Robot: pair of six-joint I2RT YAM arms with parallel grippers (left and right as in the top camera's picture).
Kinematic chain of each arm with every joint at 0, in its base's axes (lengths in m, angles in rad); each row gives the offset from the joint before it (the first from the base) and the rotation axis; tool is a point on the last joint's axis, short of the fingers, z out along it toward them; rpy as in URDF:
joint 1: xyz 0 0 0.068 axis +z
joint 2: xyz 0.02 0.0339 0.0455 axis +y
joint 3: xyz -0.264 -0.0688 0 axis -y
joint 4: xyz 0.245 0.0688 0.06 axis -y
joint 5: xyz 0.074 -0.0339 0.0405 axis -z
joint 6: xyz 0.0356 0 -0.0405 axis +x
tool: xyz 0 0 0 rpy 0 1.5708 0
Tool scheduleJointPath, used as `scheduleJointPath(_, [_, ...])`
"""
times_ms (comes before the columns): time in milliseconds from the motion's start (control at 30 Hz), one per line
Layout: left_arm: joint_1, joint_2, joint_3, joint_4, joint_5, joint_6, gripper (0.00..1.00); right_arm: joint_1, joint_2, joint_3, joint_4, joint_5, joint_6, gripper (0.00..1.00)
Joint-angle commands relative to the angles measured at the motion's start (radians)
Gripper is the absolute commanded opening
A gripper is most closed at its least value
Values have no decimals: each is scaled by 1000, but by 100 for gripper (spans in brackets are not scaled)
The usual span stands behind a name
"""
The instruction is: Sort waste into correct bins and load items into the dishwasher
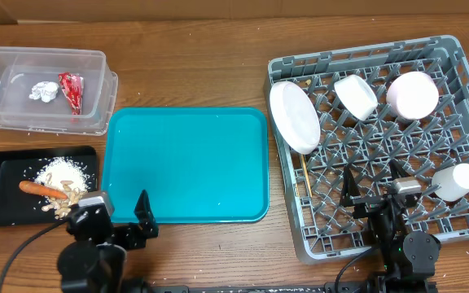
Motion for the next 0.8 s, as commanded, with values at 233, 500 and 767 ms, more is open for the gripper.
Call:
scheduleJointPath(233, [2, -139, -338, 512, -36, 139, 100, 8, -10, -10, 5, -5, 3, 100])
scheduleJointPath(500, [2, -139, -529, 803, -34, 220, 100, 8, -10, -10, 5, -5, 3, 100])
scheduleJointPath(767, [0, -139, -529, 726, -38, 221, 100, 8, -10, -10, 5, -5, 3, 100])
